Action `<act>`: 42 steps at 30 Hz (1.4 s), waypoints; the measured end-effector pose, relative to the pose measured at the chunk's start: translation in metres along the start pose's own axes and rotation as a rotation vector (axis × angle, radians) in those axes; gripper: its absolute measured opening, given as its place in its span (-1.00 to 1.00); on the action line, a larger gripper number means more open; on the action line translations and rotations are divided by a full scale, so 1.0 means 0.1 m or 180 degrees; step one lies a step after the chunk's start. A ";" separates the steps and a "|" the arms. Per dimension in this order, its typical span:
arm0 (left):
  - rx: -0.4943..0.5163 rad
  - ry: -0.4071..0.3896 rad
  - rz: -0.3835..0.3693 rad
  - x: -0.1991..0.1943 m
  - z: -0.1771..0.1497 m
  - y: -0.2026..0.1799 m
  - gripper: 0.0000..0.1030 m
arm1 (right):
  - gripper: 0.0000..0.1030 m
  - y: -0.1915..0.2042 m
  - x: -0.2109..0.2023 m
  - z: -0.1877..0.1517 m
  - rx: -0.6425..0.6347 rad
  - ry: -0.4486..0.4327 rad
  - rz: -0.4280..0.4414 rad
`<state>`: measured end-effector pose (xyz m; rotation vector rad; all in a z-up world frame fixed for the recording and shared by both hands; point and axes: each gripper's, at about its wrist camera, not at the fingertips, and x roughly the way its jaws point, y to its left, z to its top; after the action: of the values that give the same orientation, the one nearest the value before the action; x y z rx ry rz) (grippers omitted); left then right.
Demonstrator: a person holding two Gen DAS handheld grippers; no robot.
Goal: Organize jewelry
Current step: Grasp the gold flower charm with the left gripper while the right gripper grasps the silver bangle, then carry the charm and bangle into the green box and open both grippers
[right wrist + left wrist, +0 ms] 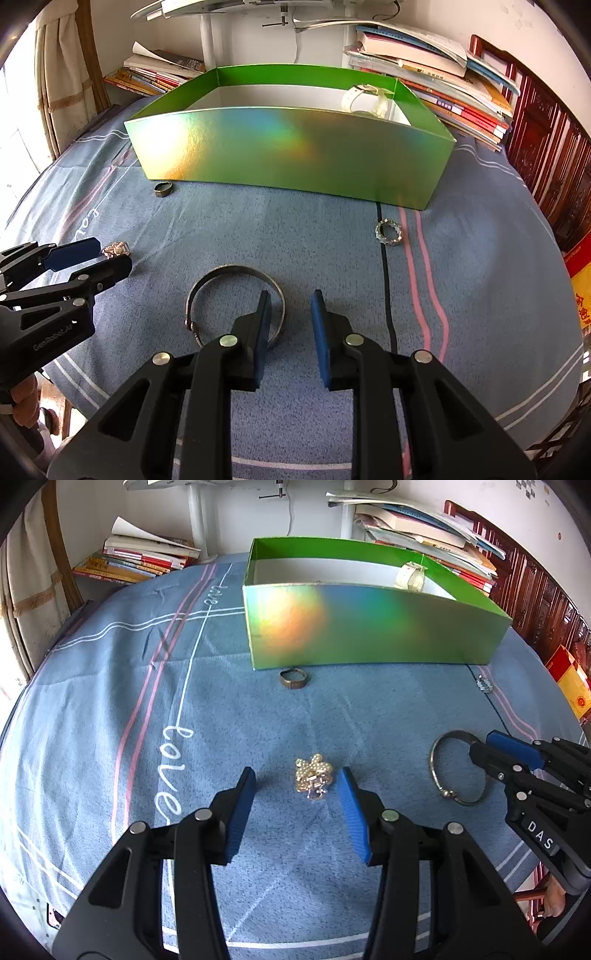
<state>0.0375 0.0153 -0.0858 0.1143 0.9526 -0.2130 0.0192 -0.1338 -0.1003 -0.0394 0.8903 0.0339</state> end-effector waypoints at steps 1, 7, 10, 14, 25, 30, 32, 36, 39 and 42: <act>0.0005 0.0000 0.0006 0.00 0.00 0.00 -0.09 | -0.52 0.00 0.00 0.00 0.0004 -0.0005 -0.0007; 0.0061 -0.0010 -0.0023 -0.01 0.02 -0.05 -0.53 | -0.53 -0.02 0.00 -0.01 0.0004 -0.0053 0.0012; 0.0098 -0.0033 -0.0025 0.00 0.02 -0.10 -0.58 | -0.87 0.00 0.00 -0.01 -0.0010 -0.0066 0.0080; 0.0093 -0.0053 -0.0029 0.03 0.06 -0.14 -0.58 | -0.90 -0.06 0.03 0.03 0.0112 -0.0082 -0.0053; 0.0022 -0.0032 -0.0008 0.07 0.11 -0.18 -0.46 | -0.66 -0.23 0.04 0.04 0.0348 -0.0076 -0.0138; 0.0026 -0.0050 -0.0010 0.08 0.11 -0.17 -0.30 | -0.62 -0.20 0.07 0.08 0.0309 -0.0089 -0.0193; 0.0025 -0.0054 -0.0010 0.09 0.11 -0.16 -0.30 | -0.62 -0.18 0.07 0.09 0.0289 -0.0094 -0.0203; 0.0028 -0.0056 -0.0007 0.09 0.11 -0.16 -0.30 | -0.62 -0.13 0.07 0.09 0.0204 -0.0106 -0.0220; 0.0023 -0.0053 -0.0003 0.09 0.11 -0.16 -0.35 | -0.73 -0.12 0.07 0.09 0.0176 -0.0102 -0.0163; 0.0025 -0.0054 -0.0015 0.09 0.11 -0.16 -0.59 | -0.90 -0.08 0.07 0.09 0.0134 -0.0097 -0.0119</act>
<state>0.0478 -0.0040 -0.0866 0.1172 0.9353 -0.2217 0.0311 -0.1409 -0.0994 -0.0162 0.8595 -0.0191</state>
